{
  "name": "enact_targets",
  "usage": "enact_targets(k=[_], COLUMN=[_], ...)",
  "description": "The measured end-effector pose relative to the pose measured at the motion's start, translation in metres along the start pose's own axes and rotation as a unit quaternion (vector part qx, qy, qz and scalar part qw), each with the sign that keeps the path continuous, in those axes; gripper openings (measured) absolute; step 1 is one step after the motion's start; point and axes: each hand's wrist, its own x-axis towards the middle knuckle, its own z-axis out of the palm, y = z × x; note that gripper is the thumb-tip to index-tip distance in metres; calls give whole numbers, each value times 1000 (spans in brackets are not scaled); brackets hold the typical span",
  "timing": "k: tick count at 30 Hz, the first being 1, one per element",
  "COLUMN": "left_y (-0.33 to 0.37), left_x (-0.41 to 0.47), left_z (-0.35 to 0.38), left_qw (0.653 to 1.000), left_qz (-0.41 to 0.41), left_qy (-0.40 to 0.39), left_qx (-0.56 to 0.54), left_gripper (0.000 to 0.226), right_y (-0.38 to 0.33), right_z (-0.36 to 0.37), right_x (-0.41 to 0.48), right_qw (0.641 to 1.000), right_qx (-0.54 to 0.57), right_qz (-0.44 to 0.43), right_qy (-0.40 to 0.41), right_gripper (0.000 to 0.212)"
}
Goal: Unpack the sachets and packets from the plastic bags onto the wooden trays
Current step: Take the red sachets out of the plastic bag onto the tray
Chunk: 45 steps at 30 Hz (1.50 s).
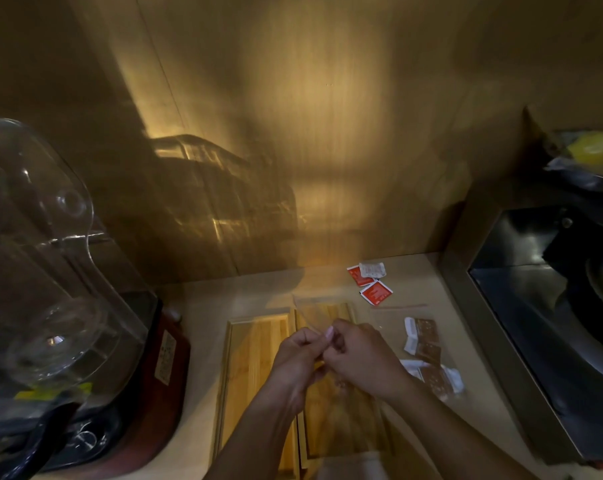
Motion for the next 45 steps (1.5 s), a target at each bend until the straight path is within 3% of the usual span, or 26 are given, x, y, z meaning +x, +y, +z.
enact_targets(k=[8, 13, 15, 19, 24, 30, 35, 41, 45], left_y=[-5, -12, -15, -15, -8, -5, -4, -13, -17], left_x=[-2, 0, 0, 0, -4, -6, 2, 9, 8], left_z=[3, 0, 0, -5, -15, -15, -14, -18, -17], left_qw=[988, 979, 976, 979, 979, 971, 957, 956, 946], left_qz=[136, 171, 184, 156, 67, 108, 161, 163, 162], left_qy=[-14, 0, 3, -10, -89, -119, -96, -21, 31], left_qx=[74, 110, 117, 129, 168, 176, 222, 241, 279], left_gripper=[15, 19, 20, 21, 27, 14, 19, 19, 24], right_y=[3, 2, 1, -1, 5, 4, 1, 0, 1], right_z=[2, -4, -7, -7, 0, -3, 2, -3, -4], right_x=[-6, -6, -5, -3, -2, 7, 11, 10, 10], right_qw=[999, 983, 978, 978, 977, 970, 981, 961, 956], right_qx=[-4, 121, 124, 109, 135, 144, 114, 153, 160], right_qz=[51, 120, 129, 137, 132, 152, 144, 170, 193], right_qy=[18, -71, -110, -117, -102, -124, -57, -152, -151], right_gripper=[27, 17, 14, 21, 18, 9, 18, 11, 17])
